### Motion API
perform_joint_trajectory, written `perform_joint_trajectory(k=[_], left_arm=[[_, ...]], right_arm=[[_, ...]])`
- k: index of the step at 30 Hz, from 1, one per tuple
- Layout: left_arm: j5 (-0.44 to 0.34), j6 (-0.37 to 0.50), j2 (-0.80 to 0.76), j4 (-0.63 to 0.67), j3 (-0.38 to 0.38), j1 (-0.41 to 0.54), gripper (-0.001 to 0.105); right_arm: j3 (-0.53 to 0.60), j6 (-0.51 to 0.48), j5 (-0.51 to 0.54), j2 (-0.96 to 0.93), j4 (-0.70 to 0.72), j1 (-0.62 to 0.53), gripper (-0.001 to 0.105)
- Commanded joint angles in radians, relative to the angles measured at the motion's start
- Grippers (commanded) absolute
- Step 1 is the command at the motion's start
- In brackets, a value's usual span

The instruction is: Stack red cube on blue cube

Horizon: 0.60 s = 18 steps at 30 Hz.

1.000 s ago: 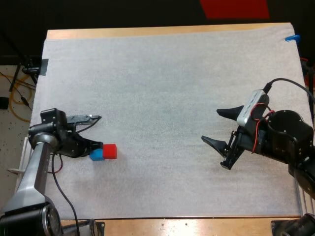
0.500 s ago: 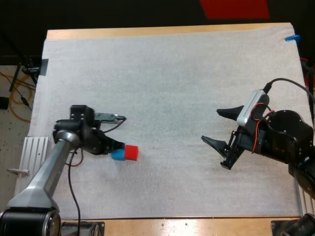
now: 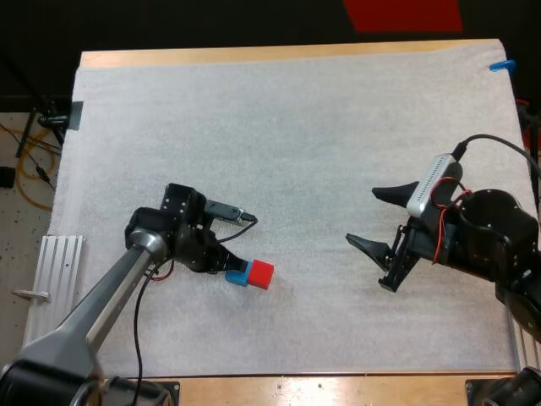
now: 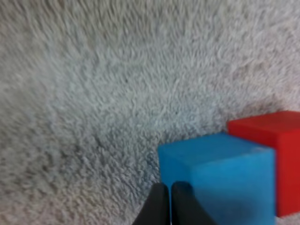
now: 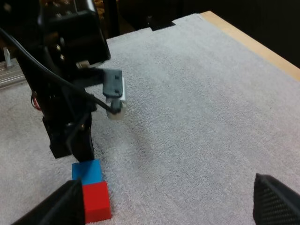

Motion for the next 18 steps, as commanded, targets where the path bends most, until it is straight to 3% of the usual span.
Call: perform_joint_trajectory(k=[1,8,18], left_arm=[[-0.013,0.024,-0.041,0.0,0.001,-0.003,0.0],[-0.013,0.162,-0.276,0.064,0.001,-0.003,0.0],[-0.007,0.225,-0.621,0.247,0.001,-0.003,0.0]], right_arm=[[-0.01,-0.009,0.001,-0.004,-0.013,0.002,0.071],[-0.01,-0.009,0.001,-0.004,-0.011,0.002,0.071],[-0.01,0.069,0.001,0.039,-0.011,0.009,0.071]])
